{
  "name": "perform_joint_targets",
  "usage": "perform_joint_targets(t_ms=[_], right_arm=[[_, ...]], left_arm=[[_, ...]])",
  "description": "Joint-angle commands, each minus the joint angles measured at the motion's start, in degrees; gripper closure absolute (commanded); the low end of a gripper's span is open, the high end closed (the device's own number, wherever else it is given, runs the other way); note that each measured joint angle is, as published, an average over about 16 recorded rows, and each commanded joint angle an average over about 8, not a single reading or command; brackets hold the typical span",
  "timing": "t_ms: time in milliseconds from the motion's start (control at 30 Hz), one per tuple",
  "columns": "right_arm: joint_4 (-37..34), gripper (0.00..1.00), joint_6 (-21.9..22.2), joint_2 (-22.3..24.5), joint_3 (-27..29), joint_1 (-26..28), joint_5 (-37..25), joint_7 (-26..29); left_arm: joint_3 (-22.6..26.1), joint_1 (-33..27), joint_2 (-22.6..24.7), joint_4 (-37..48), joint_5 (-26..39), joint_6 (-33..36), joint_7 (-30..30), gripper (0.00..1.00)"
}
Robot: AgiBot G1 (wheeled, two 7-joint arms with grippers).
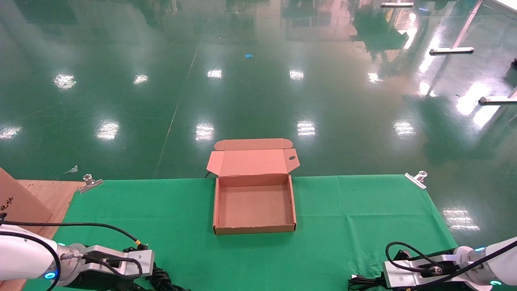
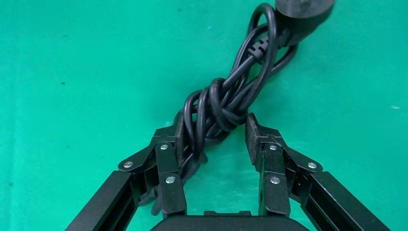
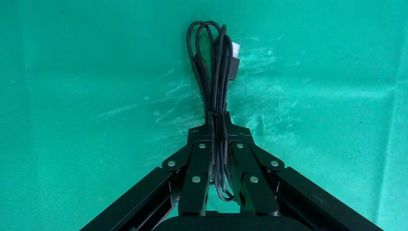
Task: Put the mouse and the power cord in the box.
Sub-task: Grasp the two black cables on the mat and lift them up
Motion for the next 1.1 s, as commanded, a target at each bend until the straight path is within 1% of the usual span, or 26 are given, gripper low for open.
perform_joint_targets(t_ms=[33, 200, 367, 567, 700, 867, 1100], right_arm=[[-0.01, 1.0, -0.43, 0.19, 0.05, 0.19, 0.08, 0.02], [0.35, 1.0, -3.62, 0.91, 0.43, 1.82, 0.62, -0.26], [0.65, 1.0, -8.43, 1.46, 0.67, 3.71, 0.99, -0.65], [0.59, 1.0, -15.09, 2.12, 1.0, 5.78, 1.5, -0.94], [0.83, 1.0, -18.56, 2.71, 1.54, 7.86, 2.29, -1.05], [1.36, 1.0, -21.69, 2.91, 2.32, 11.2, 3.45, -0.76], [1.88, 1.0, -23.93, 1.29, 3.42, 16.85, 5.39, 0.7]], left_arm=[[-0.01, -0.29, -0.12, -0.06, -0.01, 0.46, 0.0, 1.0], [-0.03, -1.79, -0.96, -0.18, -0.04, 4.75, 0.27, 1.0], [-0.08, -3.01, -1.86, -0.16, -0.13, 9.48, 0.66, 1.0], [-0.33, -3.98, -2.82, -0.04, -0.5, 12.23, 0.86, 1.0], [-0.58, -5.41, -3.39, -0.24, -0.85, 13.84, 0.76, 1.0], [-1.11, -8.44, -3.71, -0.9, -1.62, 16.15, 0.41, 1.0], [-2.59, -14.34, -3.03, -2.08, -3.77, 19.39, -0.96, 1.0]])
